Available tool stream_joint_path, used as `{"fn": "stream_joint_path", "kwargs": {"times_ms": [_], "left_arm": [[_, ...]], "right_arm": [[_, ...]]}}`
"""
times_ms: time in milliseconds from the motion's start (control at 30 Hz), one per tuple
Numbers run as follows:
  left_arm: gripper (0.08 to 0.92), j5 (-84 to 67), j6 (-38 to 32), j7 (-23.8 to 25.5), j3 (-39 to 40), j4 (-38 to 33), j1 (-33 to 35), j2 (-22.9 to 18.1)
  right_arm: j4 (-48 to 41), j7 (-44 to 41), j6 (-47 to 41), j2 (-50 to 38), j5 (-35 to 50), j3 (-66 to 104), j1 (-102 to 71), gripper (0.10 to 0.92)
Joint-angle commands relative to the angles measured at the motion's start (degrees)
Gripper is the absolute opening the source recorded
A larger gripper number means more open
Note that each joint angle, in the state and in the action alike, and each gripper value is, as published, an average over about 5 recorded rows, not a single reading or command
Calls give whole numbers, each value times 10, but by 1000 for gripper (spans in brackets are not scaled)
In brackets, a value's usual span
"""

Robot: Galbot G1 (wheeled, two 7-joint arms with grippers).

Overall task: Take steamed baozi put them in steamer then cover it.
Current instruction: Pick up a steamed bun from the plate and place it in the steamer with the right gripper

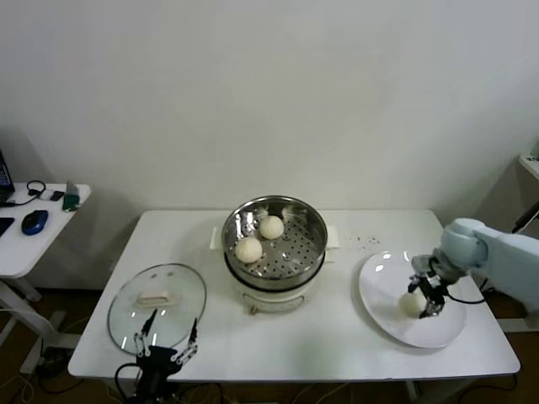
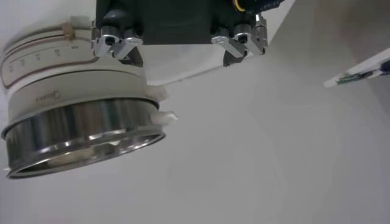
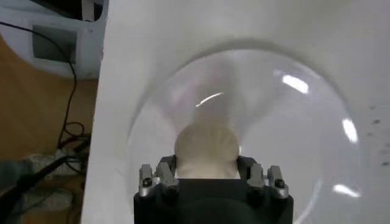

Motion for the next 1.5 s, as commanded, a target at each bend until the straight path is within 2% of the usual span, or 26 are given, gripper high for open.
{"fn": "stream_joint_path", "kwargs": {"times_ms": [33, 233, 633, 967, 1500], "left_arm": [[823, 0, -2, 0, 0, -3, 4, 0], [823, -1, -2, 1, 2, -5, 8, 0], [823, -8, 2, 1, 2, -6, 5, -4], [823, -10, 5, 1, 1, -5, 3, 3], [823, -17, 9, 0, -3, -5, 0, 6]], "right_arm": [[-1, -15, 169, 106, 13, -182, 297, 656], [11, -26, 257, 205, 0, -181, 366, 663], [9, -28, 367, 352, -42, -113, 322, 670], [-23, -24, 406, 442, -100, -92, 239, 670], [-100, -20, 443, 509, -139, -94, 141, 676]]}}
